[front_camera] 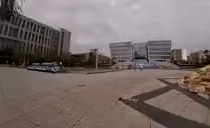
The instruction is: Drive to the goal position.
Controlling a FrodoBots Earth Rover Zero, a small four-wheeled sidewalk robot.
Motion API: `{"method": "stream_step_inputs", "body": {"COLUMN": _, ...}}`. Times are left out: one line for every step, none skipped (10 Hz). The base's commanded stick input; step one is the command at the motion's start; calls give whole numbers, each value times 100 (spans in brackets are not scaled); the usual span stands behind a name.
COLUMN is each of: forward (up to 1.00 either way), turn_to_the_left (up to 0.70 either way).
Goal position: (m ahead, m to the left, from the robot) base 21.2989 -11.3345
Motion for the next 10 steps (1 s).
{"method": "stream_step_inputs", "body": {"forward": 70, "turn_to_the_left": 0}}
{"method": "stream_step_inputs", "body": {"forward": 70, "turn_to_the_left": 0}}
{"method": "stream_step_inputs", "body": {"forward": 70, "turn_to_the_left": 0}}
{"method": "stream_step_inputs", "body": {"forward": 70, "turn_to_the_left": -21}}
{"method": "stream_step_inputs", "body": {"forward": 70, "turn_to_the_left": -30}}
{"method": "stream_step_inputs", "body": {"forward": 70, "turn_to_the_left": -30}}
{"method": "stream_step_inputs", "body": {"forward": 70, "turn_to_the_left": -30}}
{"method": "stream_step_inputs", "body": {"forward": 70, "turn_to_the_left": -30}}
{"method": "stream_step_inputs", "body": {"forward": 70, "turn_to_the_left": -30}}
{"method": "stream_step_inputs", "body": {"forward": 70, "turn_to_the_left": -30}}
